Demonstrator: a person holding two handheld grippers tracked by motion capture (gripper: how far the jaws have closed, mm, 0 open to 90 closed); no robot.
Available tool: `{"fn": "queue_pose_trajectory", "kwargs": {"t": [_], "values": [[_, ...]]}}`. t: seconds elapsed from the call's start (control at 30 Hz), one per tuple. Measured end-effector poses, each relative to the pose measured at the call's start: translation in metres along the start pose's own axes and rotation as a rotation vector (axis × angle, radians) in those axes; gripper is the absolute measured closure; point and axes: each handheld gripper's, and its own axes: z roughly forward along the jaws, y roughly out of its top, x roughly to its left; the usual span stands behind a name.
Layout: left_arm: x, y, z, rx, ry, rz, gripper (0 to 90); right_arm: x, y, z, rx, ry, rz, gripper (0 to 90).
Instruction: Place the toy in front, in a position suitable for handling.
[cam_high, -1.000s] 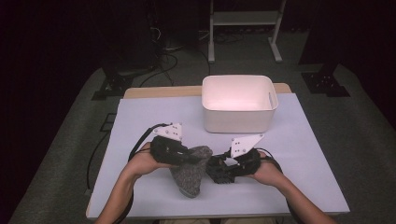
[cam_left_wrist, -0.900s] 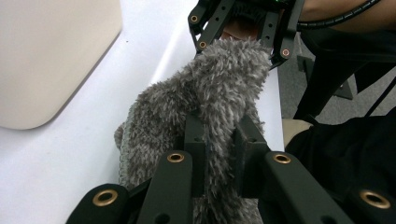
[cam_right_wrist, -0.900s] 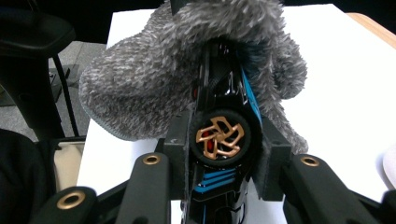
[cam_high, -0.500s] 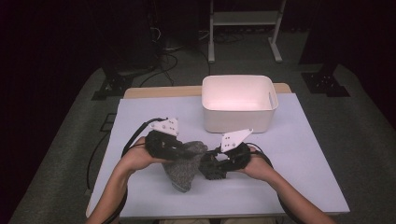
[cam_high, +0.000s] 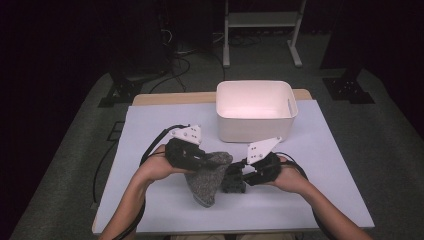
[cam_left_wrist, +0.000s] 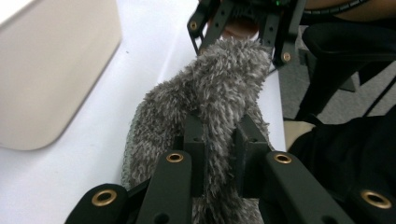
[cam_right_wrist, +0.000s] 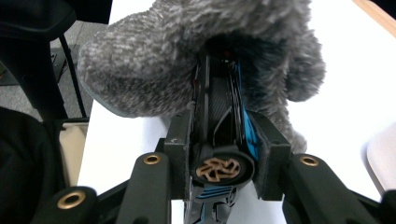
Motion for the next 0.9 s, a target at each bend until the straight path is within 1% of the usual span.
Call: {"fn": "queue_pose_trajectory", "kwargs": {"t": [0.03, 0.1, 0.17, 0.23, 0.33, 0.4, 0.43, 0.47, 0.57, 0.63, 0.67, 0.73, 0.8, 0.83, 0.9], "values": [[0.0, 0.0, 0.002, 0.012, 0.001, -0.002, 78.2, 0.0, -0.001, -0.002, 0.007, -0.002, 0.0, 62.9], [0.0, -0.001, 0.005, 0.016, -0.007, -0.007, 78.2, 0.0, -0.002, -0.006, 0.027, -0.005, -0.001, 62.9], [0.0, -0.001, 0.013, 0.018, -0.02, -0.007, 78.2, 0.001, -0.002, -0.009, 0.051, -0.008, -0.005, 62.9], [0.0, 0.001, 0.02, 0.01, -0.037, -0.006, 78.3, 0.002, -0.002, -0.011, 0.07, -0.008, -0.007, 62.8], [0.0, 0.004, 0.026, -0.006, -0.052, 0.002, 78.3, 0.004, -0.003, -0.016, 0.101, -0.017, -0.013, 62.5], [0.0, 0.005, 0.029, -0.006, -0.059, 0.009, 78.3, 0.005, -0.006, -0.019, 0.107, -0.025, -0.012, 61.3], [0.0, 0.005, 0.031, -0.008, -0.062, 0.002, 78.3, 0.005, -0.007, -0.02, 0.106, -0.032, -0.011, 59.4], [0.0, 0.005, 0.033, -0.004, -0.065, 0.006, 78.3, 0.005, -0.007, -0.021, 0.112, -0.036, -0.01, 59.0], [0.001, 0.006, 0.039, 0.0, -0.08, 0.001, 78.3, 0.006, -0.008, -0.025, 0.123, -0.035, -0.003, 58.7], [0.001, 0.007, 0.044, 0.01, -0.088, 0.004, 78.3, 0.007, -0.008, -0.025, 0.142, -0.034, -0.018, 58.6], [0.001, 0.008, 0.046, 0.006, -0.091, 0.0, 78.2, 0.007, -0.008, -0.026, 0.152, -0.035, -0.022, 58.6], [0.0, 0.009, 0.05, 0.01, -0.098, 0.007, 78.3, 0.008, -0.009, -0.027, 0.165, -0.036, -0.026, 58.8], [0.0, 0.009, 0.055, 0.011, -0.103, 0.009, 78.2, 0.01, -0.01, -0.03, 0.18, -0.038, -0.034, 62.1], [0.0, 0.01, 0.057, 0.018, -0.107, 0.014, 78.2, 0.011, -0.011, -0.031, 0.188, -0.045, -0.048, 62.3], [0.0, 0.012, 0.062, 0.026, -0.108, 0.014, 78.2, 0.012, -0.012, -0.033, 0.202, -0.053, -0.056, 62.5]]}}
